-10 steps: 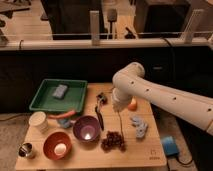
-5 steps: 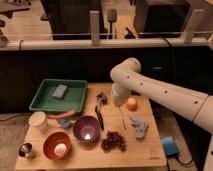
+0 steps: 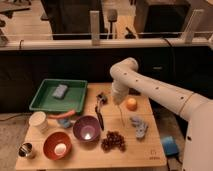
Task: Place fork in table surface
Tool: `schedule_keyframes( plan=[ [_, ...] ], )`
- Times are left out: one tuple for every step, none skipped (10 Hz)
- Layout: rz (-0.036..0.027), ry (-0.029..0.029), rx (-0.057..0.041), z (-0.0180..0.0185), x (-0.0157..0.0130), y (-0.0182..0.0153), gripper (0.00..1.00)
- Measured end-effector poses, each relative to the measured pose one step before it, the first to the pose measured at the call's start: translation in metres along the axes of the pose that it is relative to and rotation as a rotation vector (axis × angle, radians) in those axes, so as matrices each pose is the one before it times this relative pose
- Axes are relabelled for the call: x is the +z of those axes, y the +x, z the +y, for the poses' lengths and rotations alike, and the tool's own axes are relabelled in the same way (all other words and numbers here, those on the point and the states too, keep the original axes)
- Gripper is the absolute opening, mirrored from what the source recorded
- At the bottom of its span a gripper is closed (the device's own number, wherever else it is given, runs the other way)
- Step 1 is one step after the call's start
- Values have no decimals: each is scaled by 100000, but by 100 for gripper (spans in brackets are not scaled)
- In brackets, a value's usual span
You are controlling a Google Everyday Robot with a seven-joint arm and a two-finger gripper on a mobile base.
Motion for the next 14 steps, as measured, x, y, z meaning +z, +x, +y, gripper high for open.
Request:
schedule_keyframes(
  plan=[
    [-1326, 70, 907, 339, 1352, 278, 2],
    [-1686, 285, 1291, 331, 1223, 398, 2],
    [-830, 118, 477, 34, 521, 277, 2],
    [-656, -38, -34, -141, 472, 184, 3],
    [-543, -342, -640, -253, 830, 31, 12],
    [264, 613, 195, -33, 399, 82, 21],
    [344, 1528, 196, 9, 466, 44, 31],
    [647, 1316, -76, 182, 444, 0, 43],
    [1017, 741, -363, -39, 253, -25, 51],
    [1199, 565, -599, -120, 272, -36, 61],
    [928, -528, -835, 33, 245, -24, 71],
    [778, -699, -135, -186, 313, 47, 79],
    [277, -109, 375, 50, 203, -22, 80],
    [739, -464, 616, 286, 119, 54, 80]
  ],
)
